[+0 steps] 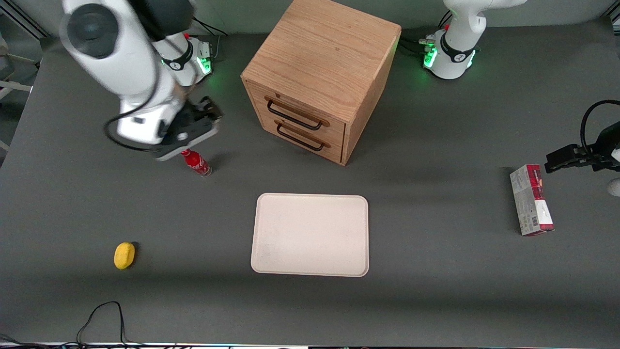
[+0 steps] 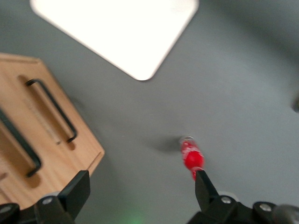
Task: Open upper drawer
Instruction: 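Move the right gripper to the upper drawer's black handle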
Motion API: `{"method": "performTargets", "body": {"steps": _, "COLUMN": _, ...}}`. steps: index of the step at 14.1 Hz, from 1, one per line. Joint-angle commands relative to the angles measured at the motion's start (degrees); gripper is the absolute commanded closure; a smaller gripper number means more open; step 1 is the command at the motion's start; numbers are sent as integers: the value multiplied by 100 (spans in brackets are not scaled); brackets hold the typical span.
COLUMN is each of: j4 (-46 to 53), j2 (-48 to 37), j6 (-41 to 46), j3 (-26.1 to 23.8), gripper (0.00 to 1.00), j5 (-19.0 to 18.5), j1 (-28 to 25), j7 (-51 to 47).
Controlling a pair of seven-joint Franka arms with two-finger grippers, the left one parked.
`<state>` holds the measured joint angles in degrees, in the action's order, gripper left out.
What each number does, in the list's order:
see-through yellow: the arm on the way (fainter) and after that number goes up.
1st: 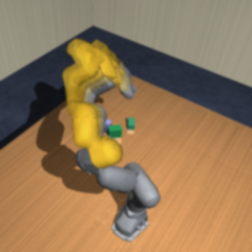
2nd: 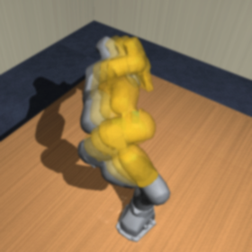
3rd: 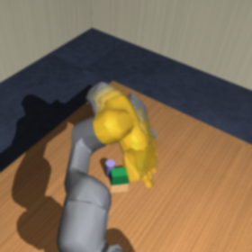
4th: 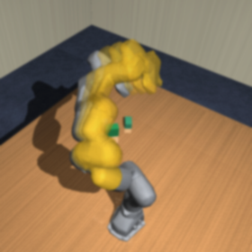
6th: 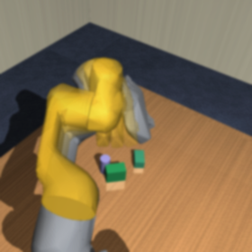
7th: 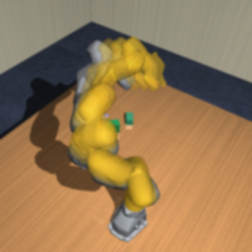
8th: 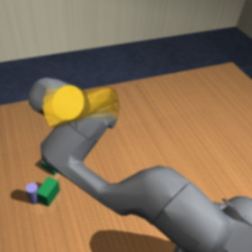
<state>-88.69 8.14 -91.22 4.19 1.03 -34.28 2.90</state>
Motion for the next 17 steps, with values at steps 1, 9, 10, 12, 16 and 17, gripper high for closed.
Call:
{"method": "performTargets", "body": {"steps": 1, "j4": 352, "j2": 354, "j6": 17, "j3": 73, "gripper": 0, "j5": -50, "j1": -525, "j7": 70}}
{"method": "performTargets", "body": {"steps": 9, "j4": 783, "j2": 935, "j6": -124, "j3": 65, "gripper": 0, "j5": 11, "j1": -1326, "j7": 87}}
{"method": "performTargets", "body": {"steps": 10, "j4": 757, "j2": 935, "j6": -124, "j3": 65, "gripper": 0, "j5": 238, "j1": -1344, "j7": 131}}
{"method": "performTargets", "body": {"steps": 12, "j4": 739, "j2": 882, "j6": -115, "j3": 82, "gripper": 0, "j5": 669, "j1": -1327, "j7": 175}}
{"method": "performTargets", "body": {"steps": 16, "j4": 634, "j2": 812, "j6": -80, "j3": 152, "gripper": 0, "j5": 1214, "j1": -1301, "j7": 894}}
{"method": "performTargets", "body": {"steps": 17, "j4": 582, "j2": 803, "j6": -62, "j3": 161, "gripper": 0, "j5": 1242, "j1": -1292, "j7": 1061}}
